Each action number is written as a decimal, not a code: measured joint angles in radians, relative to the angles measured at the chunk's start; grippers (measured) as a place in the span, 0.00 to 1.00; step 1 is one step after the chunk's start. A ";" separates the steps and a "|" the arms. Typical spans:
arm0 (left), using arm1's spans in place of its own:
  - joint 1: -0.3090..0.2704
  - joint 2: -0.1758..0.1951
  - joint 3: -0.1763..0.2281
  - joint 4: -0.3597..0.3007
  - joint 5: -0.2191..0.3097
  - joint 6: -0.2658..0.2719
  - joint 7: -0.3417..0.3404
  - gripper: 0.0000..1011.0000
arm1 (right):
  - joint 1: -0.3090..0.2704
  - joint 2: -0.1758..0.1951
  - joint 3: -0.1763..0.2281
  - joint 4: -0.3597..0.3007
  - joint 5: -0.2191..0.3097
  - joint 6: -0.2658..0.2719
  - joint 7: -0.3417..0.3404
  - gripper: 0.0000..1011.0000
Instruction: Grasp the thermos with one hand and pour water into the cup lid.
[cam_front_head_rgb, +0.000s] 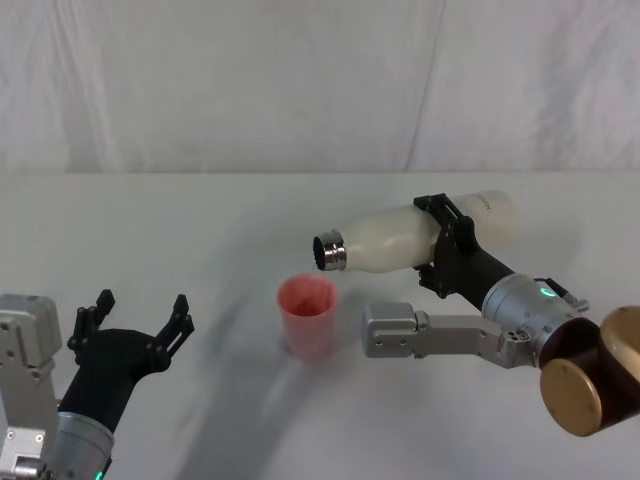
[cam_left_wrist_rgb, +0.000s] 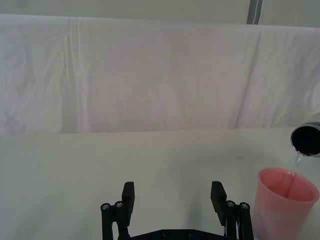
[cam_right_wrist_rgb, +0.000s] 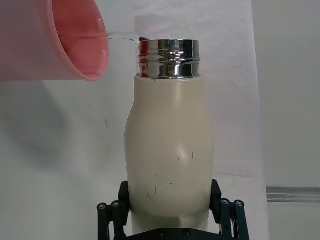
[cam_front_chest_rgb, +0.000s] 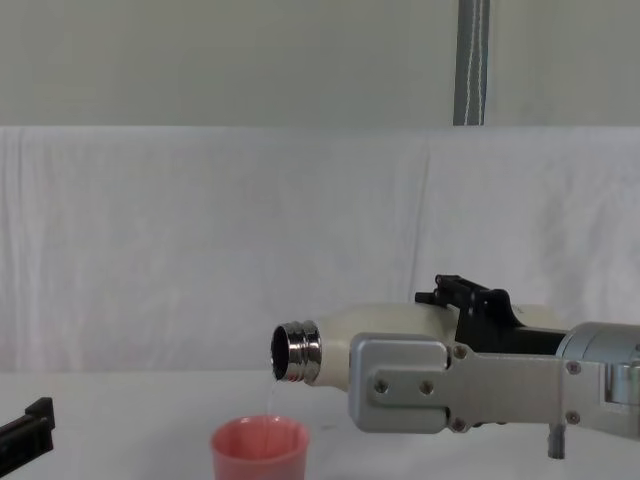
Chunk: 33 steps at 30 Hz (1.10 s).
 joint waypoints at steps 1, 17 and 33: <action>0.000 0.000 0.000 0.000 0.000 0.000 0.000 0.99 | 0.000 0.000 0.000 0.000 -0.001 0.000 0.000 0.94; 0.000 0.000 0.000 0.000 0.000 0.000 0.000 0.99 | 0.002 0.005 -0.001 -0.007 -0.003 0.001 0.006 0.94; 0.000 0.000 0.000 0.000 0.000 0.000 0.000 0.99 | 0.005 0.006 -0.004 -0.010 -0.007 0.001 0.007 0.94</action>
